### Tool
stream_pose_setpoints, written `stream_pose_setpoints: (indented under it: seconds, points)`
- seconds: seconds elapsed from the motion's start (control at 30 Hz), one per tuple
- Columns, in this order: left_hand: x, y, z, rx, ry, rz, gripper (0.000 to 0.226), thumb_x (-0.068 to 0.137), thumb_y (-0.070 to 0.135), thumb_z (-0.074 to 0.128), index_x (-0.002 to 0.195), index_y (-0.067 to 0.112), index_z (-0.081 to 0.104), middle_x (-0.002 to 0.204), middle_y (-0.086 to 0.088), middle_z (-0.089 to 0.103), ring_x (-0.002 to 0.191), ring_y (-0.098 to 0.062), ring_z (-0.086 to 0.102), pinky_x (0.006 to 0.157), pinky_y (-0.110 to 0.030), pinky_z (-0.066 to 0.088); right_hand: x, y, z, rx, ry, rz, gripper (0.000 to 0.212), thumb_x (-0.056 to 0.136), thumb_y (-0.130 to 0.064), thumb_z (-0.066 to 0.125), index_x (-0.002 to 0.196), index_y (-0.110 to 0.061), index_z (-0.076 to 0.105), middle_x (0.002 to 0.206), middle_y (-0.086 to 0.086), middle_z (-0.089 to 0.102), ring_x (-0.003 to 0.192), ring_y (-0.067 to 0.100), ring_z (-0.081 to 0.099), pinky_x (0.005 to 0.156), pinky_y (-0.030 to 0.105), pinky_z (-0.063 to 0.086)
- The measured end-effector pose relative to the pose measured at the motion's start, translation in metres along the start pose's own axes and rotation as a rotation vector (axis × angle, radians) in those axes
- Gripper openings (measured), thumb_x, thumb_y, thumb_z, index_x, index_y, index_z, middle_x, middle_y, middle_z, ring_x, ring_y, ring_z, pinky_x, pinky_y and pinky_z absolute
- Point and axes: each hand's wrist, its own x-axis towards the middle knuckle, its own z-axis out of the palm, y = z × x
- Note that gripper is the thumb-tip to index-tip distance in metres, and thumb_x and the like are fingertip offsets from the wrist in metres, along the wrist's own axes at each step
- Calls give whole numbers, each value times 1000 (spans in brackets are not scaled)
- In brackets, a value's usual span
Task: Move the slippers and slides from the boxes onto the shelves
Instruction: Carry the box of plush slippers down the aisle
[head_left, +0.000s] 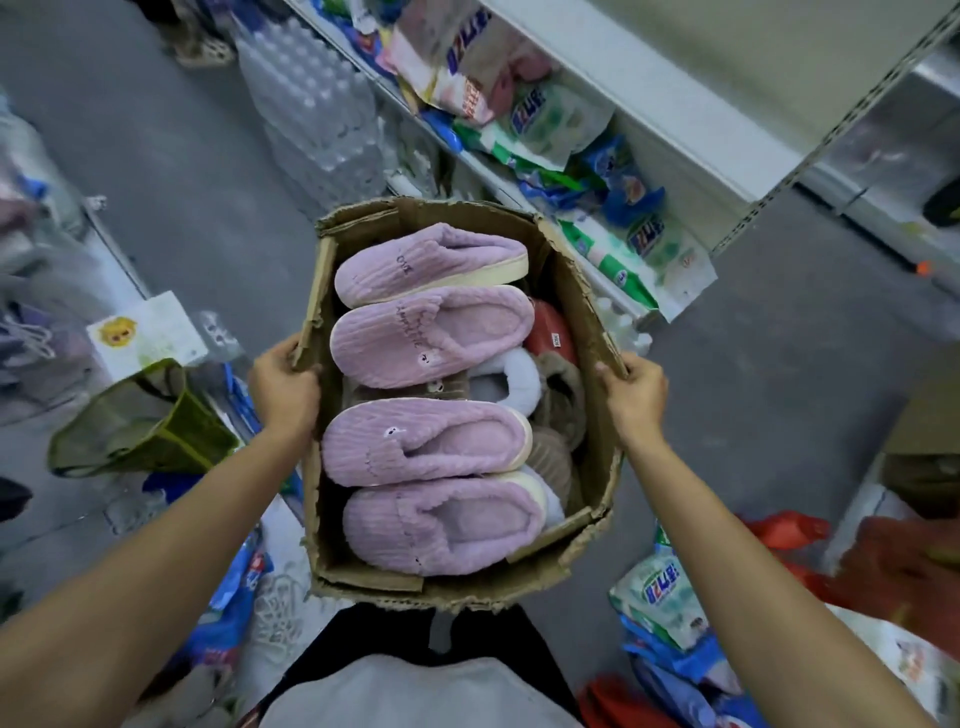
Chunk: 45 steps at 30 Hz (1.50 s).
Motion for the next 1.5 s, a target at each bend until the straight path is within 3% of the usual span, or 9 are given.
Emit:
stream_pose_setpoints:
  seconds: [0.2,0.27,0.33,0.6,0.77,1.03,1.13,1.27,1.5]
  points:
    - [69,26,12,-23,81,-40,41,84,3,58,107,34,70,85,10,73,90,-18,70,78,-50,61,68,-45,39,40,-23,15,21,90,-9,65,72,1,60,60,1,51,59,6,42,56,26,36]
    - [93,34,20,-12,94,-53,39,85,5,58,110,32,71,87,11,74,94,-20,71,80,-48,61,96,-54,53,37,-32,16,20,91,-13,66,77,2,65,64,13,61,63,10,48,58,28,37]
    - [117,42,30,9,93,-57,37,85,12,58,109,38,70,88,11,75,93,-19,71,80,-49,61,128,-59,65,35,-68,11,16,91,-15,65,80,-4,69,68,8,66,62,11,53,57,27,40]
    - [187,72,71,104,207,-100,37,88,7,60,117,26,73,91,7,72,94,-19,69,82,-42,60,242,-90,117,-48,-181,-114,28,92,-12,64,71,5,55,61,0,45,57,8,38,53,28,31]
    - [240,92,76,99,248,-105,34,90,5,59,115,22,75,89,7,71,94,-17,66,78,-36,55,299,-129,156,-110,-222,-142,21,90,-14,66,70,-13,58,56,-9,46,55,8,41,57,30,29]
    - [374,94,60,49,254,-158,33,85,5,60,105,26,76,84,6,72,82,-11,62,69,-28,47,372,-201,254,-126,-241,-155,11,90,-18,68,82,-10,70,71,4,63,68,18,55,62,33,43]
    - [432,92,48,29,226,-200,22,81,12,57,89,27,71,77,0,70,72,-13,55,62,-35,51,395,-240,291,-144,-229,-160,21,89,-14,68,70,-8,61,63,4,51,63,16,45,58,31,32]
    - [500,96,33,42,219,-188,23,77,14,54,92,26,68,73,0,67,68,-12,49,59,-41,53,421,-293,328,-108,-233,-179,44,89,-9,66,55,-21,40,53,-6,37,54,11,33,51,23,30]
    - [591,115,25,-11,254,-179,32,76,13,56,97,32,71,82,1,72,77,-11,59,72,-47,59,485,-337,393,-65,-206,-165,19,87,-14,68,71,-7,61,66,-3,54,69,8,46,63,32,41]
